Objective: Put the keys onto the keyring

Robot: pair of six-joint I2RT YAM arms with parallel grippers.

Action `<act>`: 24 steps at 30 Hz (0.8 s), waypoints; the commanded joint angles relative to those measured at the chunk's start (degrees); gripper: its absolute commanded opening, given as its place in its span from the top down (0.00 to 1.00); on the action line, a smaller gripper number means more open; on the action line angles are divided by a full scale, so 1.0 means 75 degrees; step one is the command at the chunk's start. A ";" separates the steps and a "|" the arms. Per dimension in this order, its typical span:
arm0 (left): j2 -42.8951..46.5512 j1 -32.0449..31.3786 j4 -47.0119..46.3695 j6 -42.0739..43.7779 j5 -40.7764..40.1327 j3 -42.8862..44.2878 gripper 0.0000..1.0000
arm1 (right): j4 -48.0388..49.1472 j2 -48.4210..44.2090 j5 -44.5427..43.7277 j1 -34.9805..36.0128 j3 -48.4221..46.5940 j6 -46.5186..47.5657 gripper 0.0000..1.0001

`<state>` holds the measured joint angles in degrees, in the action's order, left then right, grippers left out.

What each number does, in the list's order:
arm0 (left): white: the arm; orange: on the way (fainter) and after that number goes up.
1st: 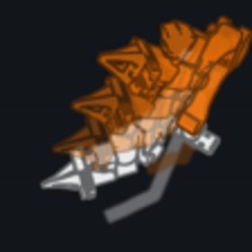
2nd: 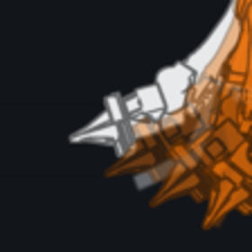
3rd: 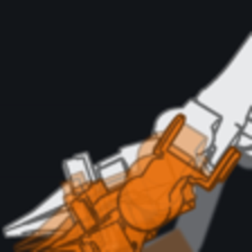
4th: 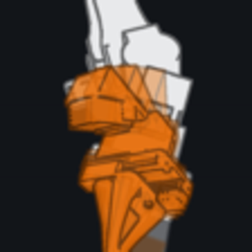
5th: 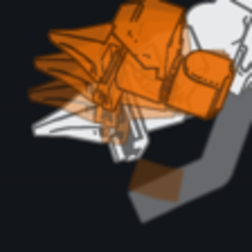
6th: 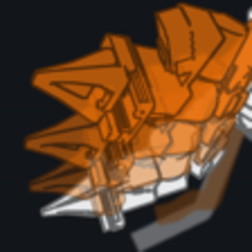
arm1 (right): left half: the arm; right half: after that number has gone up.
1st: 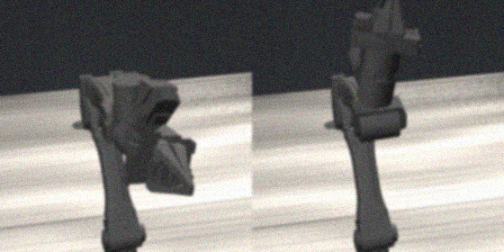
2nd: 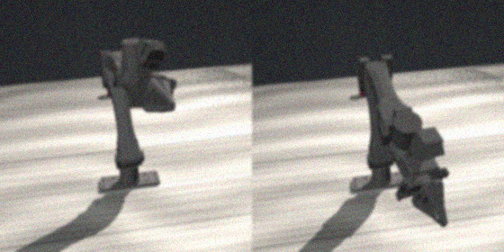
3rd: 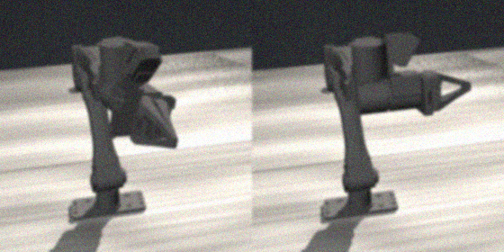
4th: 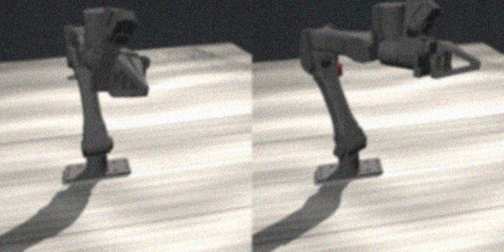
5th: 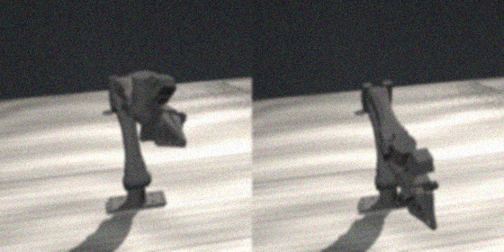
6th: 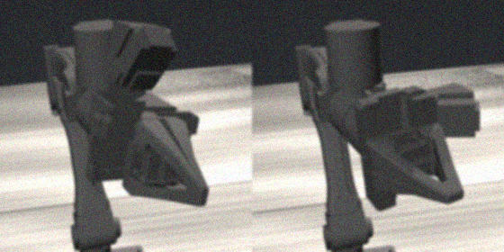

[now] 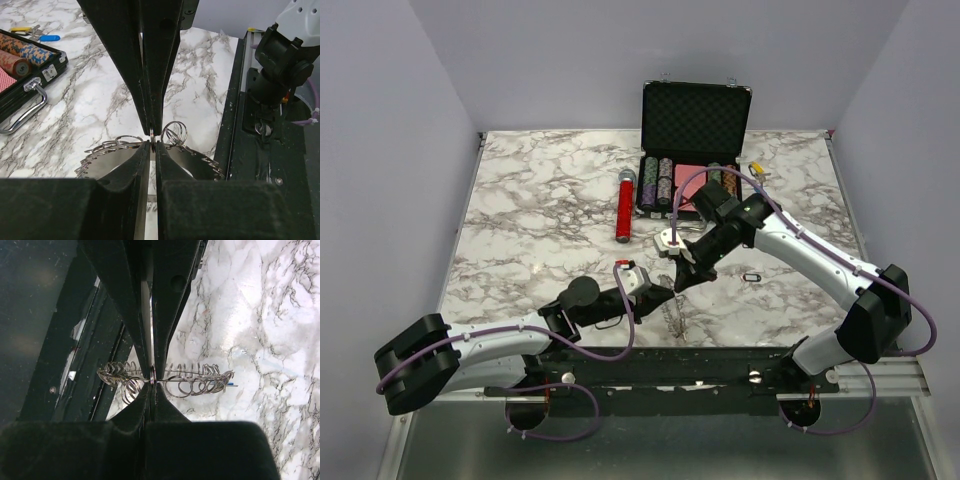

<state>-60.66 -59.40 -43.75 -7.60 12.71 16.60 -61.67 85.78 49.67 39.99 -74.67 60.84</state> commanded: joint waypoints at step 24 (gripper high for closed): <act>0.0928 -0.0061 -0.0718 0.0180 0.0239 -0.0748 1.00 | 0.0430 -0.0585 0.1849 -0.0948 0.0534 -0.0472 0.52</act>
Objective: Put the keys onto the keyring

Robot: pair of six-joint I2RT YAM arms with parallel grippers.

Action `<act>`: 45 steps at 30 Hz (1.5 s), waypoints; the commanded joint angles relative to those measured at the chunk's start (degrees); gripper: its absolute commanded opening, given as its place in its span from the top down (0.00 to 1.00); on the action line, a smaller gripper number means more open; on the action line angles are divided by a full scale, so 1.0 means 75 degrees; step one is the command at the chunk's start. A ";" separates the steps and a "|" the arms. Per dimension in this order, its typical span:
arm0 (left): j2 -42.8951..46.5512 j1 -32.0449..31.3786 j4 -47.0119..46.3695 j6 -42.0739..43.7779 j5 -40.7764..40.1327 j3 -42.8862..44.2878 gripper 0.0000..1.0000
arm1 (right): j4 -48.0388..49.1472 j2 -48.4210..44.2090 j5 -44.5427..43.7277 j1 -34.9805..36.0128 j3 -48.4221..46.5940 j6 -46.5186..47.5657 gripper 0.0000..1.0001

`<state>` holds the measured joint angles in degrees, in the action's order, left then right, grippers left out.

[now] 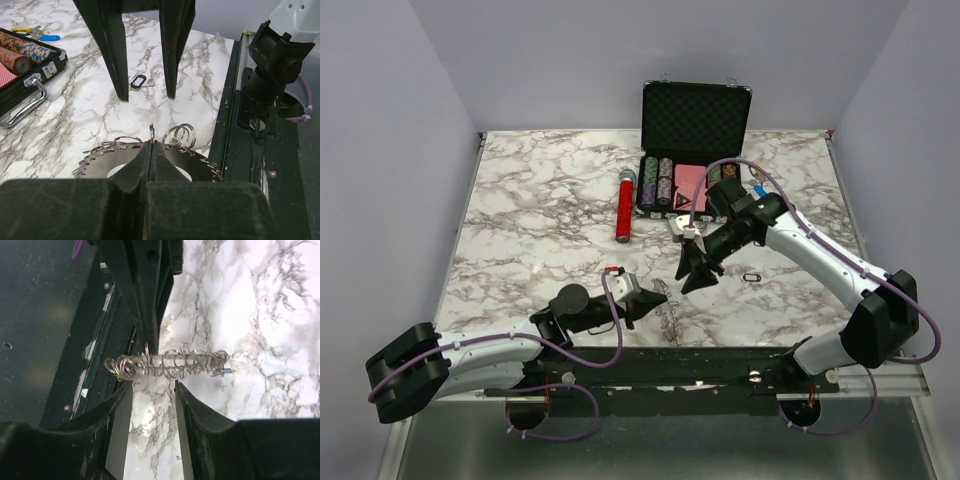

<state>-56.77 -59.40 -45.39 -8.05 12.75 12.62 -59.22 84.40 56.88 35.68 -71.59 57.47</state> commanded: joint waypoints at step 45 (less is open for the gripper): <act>0.0105 -0.0049 -0.2620 -0.0731 0.0163 -0.0675 1.00 | 0.2986 -0.0379 0.2224 -0.0035 0.1694 -0.1827 0.67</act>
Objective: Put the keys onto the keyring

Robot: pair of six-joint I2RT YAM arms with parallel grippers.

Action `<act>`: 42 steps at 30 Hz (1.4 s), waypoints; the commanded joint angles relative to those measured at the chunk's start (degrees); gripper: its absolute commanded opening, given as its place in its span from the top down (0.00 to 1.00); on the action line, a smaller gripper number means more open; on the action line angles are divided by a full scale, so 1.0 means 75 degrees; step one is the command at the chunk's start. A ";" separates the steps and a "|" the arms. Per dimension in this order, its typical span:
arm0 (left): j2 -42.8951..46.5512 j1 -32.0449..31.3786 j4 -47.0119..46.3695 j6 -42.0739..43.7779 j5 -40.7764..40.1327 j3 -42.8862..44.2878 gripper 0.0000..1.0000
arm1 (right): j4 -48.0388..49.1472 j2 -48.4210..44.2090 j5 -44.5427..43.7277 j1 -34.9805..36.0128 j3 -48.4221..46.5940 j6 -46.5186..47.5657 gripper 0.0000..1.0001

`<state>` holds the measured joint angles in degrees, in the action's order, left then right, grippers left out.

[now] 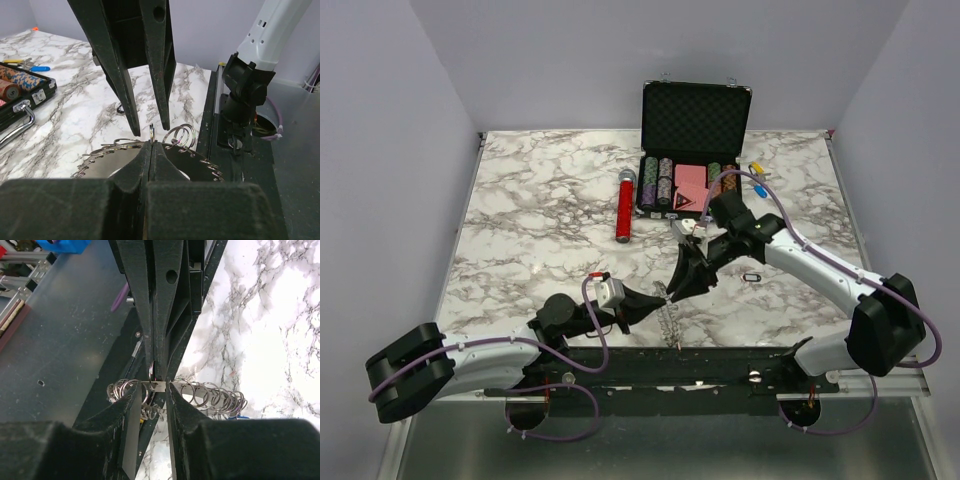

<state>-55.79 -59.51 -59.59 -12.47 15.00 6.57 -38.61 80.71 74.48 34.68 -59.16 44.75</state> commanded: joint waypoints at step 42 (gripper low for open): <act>0.4437 -0.0023 0.4664 -0.0669 -0.2340 0.0085 0.02 | -0.2422 0.0090 -0.2653 0.0275 -0.1241 0.1627 0.99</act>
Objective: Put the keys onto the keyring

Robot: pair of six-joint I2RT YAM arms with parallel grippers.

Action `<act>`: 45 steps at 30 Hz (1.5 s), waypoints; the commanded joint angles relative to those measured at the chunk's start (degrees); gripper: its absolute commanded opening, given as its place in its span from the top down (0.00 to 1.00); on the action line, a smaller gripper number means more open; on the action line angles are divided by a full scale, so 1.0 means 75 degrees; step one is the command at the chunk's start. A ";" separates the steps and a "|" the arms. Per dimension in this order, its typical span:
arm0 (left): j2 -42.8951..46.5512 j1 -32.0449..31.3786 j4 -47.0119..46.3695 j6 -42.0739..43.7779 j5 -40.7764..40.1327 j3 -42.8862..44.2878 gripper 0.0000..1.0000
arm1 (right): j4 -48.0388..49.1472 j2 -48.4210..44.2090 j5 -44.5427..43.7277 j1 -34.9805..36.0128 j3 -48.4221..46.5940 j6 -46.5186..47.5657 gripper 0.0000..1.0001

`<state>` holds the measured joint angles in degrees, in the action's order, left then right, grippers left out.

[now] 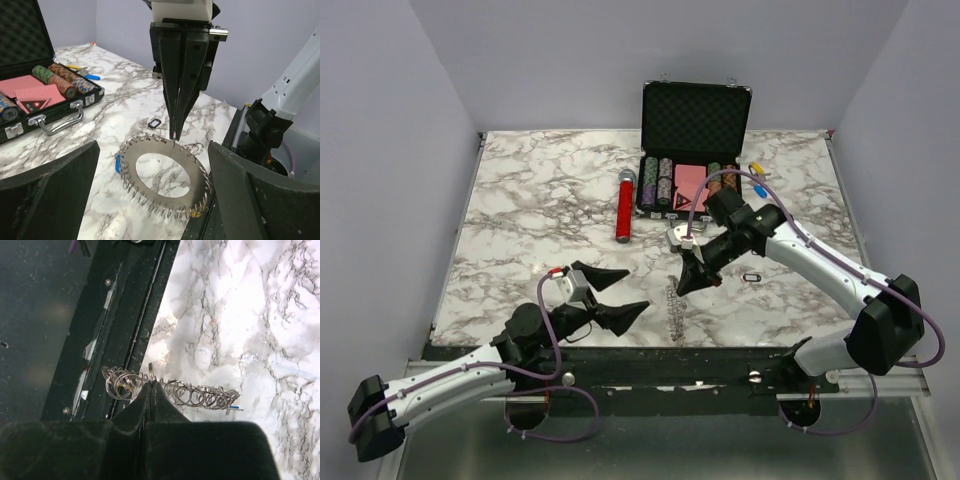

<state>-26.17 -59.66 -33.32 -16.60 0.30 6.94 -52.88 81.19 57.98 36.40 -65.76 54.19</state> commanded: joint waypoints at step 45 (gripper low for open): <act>-0.4596 -0.0014 -0.1088 0.1569 0.2164 0.1922 0.55 | -0.1082 0.0472 -0.0722 0.0056 -0.0842 0.0508 0.99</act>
<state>-59.05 -59.64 -37.56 -3.73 14.04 20.10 -60.10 84.75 50.81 36.42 -70.24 57.67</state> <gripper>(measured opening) 0.483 0.009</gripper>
